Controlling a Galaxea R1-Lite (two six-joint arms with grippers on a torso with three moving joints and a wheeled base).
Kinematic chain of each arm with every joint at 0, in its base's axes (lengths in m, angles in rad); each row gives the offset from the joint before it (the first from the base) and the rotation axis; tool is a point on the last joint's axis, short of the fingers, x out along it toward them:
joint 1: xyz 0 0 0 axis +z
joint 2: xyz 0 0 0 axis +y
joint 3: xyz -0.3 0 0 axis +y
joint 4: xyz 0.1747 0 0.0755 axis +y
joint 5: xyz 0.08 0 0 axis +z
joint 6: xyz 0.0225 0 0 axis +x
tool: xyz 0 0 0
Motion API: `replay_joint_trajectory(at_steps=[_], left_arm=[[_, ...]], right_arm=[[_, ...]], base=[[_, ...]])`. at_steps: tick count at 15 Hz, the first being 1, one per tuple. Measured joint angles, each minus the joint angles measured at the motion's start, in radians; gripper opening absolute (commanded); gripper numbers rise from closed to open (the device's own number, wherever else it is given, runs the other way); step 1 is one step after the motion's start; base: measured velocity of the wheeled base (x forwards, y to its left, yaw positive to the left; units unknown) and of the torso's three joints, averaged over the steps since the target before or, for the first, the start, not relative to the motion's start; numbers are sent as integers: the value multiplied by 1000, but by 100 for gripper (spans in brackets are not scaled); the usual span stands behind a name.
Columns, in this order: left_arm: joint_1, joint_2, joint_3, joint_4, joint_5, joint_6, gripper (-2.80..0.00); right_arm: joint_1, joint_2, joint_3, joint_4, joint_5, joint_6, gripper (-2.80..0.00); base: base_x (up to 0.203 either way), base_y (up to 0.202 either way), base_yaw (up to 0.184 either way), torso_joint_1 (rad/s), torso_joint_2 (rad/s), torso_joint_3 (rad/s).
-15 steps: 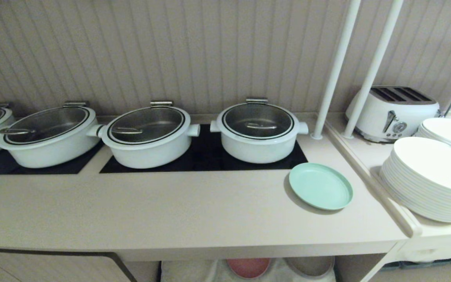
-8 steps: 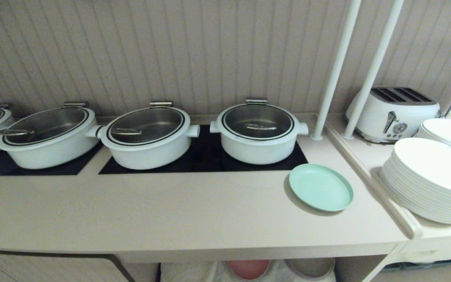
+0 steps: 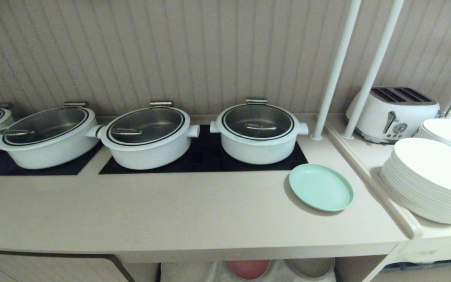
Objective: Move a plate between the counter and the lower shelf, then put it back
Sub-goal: Pick up the plate
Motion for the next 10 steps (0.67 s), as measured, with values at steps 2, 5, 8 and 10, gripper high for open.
replay_joint_trajectory(at_steps=[2, 5, 8, 10], left_arm=[[0, 0, 0, 0, 0, 0, -280], [0, 0, 0, 0, 0, 0, -280], [0, 0, 0, 0, 0, 0, -280], [0, 0, 0, 0, 0, 0, -280]], right_arm=[[0, 6, -79, 71, 1, 1, -280], [1, 71, -187, 130, 1, 1, -280], [12, 220, -301, 128, 1, 2, -280], [17, 359, -392, 110, -2, 7, -280]], base=[[0, 0, 0, 0, 0, 0], [0, 0, 0, 0, 0, 0], [0, 0, 0, 0, 0, 0], [0, 0, 0, 0, 0, 0]])
